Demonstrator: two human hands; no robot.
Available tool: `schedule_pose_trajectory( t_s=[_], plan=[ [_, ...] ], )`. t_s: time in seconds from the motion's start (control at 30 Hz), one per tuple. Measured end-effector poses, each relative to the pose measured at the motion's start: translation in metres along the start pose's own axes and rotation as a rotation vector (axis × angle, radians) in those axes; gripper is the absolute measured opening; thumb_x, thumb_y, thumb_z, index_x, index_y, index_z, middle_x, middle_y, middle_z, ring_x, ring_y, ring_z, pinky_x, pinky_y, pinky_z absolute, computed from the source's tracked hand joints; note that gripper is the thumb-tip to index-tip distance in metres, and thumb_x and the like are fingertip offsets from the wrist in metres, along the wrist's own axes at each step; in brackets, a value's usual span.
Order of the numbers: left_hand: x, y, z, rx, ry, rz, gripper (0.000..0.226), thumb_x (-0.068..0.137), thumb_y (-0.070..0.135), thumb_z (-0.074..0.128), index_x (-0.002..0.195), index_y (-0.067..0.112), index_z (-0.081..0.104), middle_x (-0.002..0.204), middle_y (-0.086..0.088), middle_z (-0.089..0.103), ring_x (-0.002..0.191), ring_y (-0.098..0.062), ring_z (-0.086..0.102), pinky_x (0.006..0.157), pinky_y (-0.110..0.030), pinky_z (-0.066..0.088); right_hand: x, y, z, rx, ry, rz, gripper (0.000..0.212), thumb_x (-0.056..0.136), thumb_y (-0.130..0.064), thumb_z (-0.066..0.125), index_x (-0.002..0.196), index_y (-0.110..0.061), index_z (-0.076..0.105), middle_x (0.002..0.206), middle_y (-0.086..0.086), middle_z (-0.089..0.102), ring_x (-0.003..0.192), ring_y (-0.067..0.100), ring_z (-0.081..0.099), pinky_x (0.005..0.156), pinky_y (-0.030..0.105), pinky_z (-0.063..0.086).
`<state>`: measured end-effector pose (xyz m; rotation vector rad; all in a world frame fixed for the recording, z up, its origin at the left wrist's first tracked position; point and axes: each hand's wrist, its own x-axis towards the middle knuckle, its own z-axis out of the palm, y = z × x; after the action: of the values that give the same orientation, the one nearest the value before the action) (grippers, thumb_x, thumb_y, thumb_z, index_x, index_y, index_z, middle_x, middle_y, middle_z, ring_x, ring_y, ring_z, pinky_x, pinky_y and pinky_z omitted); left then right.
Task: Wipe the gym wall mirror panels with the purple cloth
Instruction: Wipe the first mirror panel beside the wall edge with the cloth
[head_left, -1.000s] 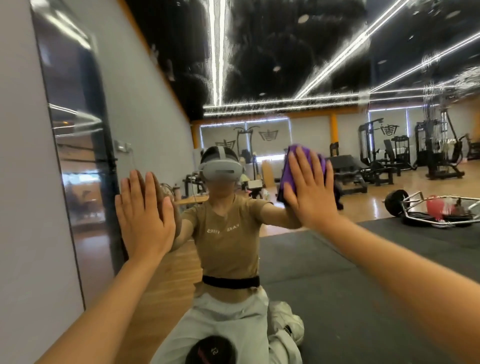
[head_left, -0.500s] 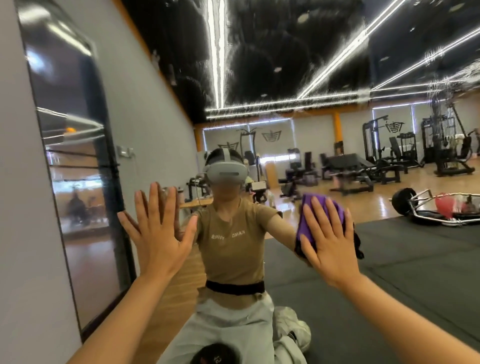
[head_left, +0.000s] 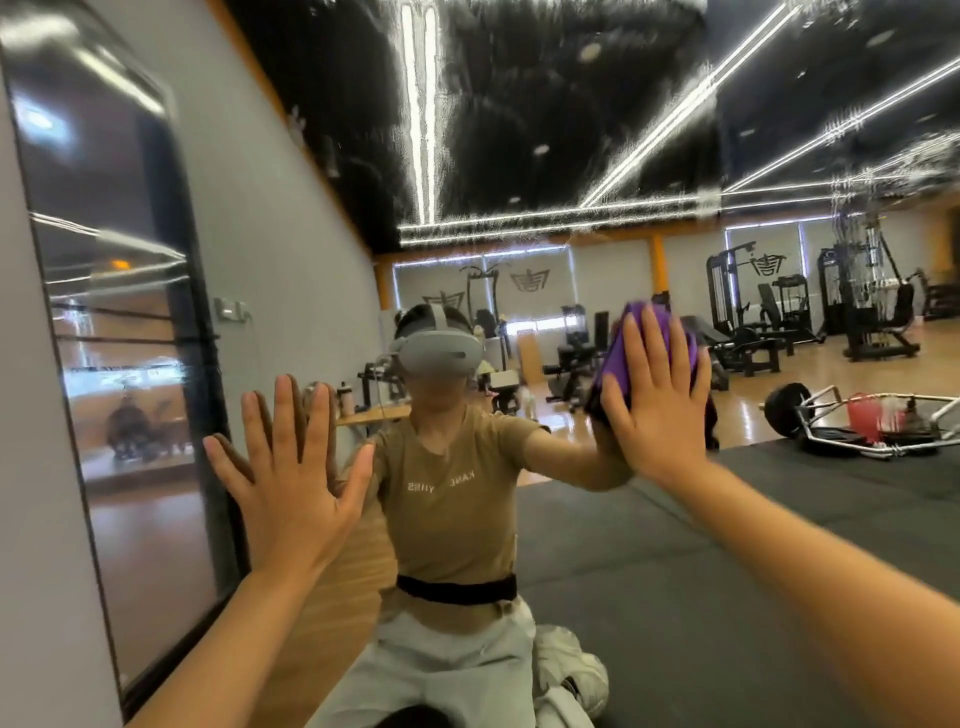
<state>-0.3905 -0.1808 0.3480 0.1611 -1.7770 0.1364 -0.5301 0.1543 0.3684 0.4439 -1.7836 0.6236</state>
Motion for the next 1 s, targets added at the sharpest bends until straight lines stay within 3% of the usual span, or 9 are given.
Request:
schedule_pose_trajectory(
  t_s=[0.13,0.23,0.47,0.63,0.83,1.0],
  plan=[
    [0.0,-0.001,0.001,0.019,0.012,0.006,0.08,0.096,0.063,0.029,0.162,0.02,0.018,0.17,-0.006,-0.001,0.156,-0.033,-0.003,0.115,-0.074,0.002,0.088,0.007,-0.025,-0.05,-0.03,-0.036,0.072,0.098,-0.055,0.016,0.162,-0.026,0.001,0.17,-0.002,-0.001,0.156,0.019,-0.007,0.123,0.043,-0.011],
    [0.0,-0.001,0.003,0.034,0.018,0.006,0.081,0.095,0.063,0.031,0.161,0.019,0.018,0.17,-0.007,-0.001,0.155,-0.033,-0.003,0.115,-0.074,0.003,0.099,0.008,-0.026,-0.059,0.006,-0.051,0.07,0.099,-0.053,0.017,0.162,-0.023,0.006,0.171,-0.001,0.002,0.156,0.02,-0.005,0.124,0.045,-0.008],
    [0.0,-0.001,0.006,0.04,0.044,0.016,0.082,0.093,0.064,0.033,0.161,0.019,0.021,0.17,-0.009,0.003,0.155,-0.034,-0.001,0.115,-0.073,0.002,0.0,0.024,0.0,-0.044,0.101,-0.104,0.065,0.102,-0.043,0.027,0.161,-0.017,0.018,0.168,0.004,0.017,0.156,0.025,0.01,0.125,0.049,0.003],
    [-0.001,0.0,0.007,0.038,0.057,0.01,0.082,0.093,0.063,0.034,0.161,0.019,0.022,0.17,-0.009,0.004,0.155,-0.034,0.0,0.115,-0.073,0.002,-0.107,0.052,0.016,-0.114,0.016,-0.214,0.061,0.107,-0.049,0.021,0.162,-0.021,0.017,0.169,0.003,0.014,0.155,0.031,0.014,0.123,0.058,0.011],
    [0.0,-0.001,0.007,0.057,0.066,0.02,0.082,0.094,0.065,0.033,0.16,0.018,0.023,0.169,-0.011,0.006,0.155,-0.036,0.002,0.116,-0.073,0.002,-0.104,0.052,0.01,-0.109,-0.049,-0.208,0.064,0.105,-0.048,0.025,0.162,-0.023,0.012,0.17,-0.001,0.009,0.156,0.026,0.01,0.125,0.052,0.006],
    [0.0,0.001,0.007,0.061,0.081,0.022,0.082,0.094,0.064,0.032,0.161,0.018,0.021,0.169,-0.011,0.007,0.155,-0.036,0.004,0.117,-0.071,0.001,0.011,0.026,-0.016,0.005,-0.047,0.051,0.072,0.098,-0.053,0.017,0.16,-0.024,-0.001,0.169,-0.002,-0.002,0.152,0.009,-0.015,0.12,0.033,-0.02]
  ],
)
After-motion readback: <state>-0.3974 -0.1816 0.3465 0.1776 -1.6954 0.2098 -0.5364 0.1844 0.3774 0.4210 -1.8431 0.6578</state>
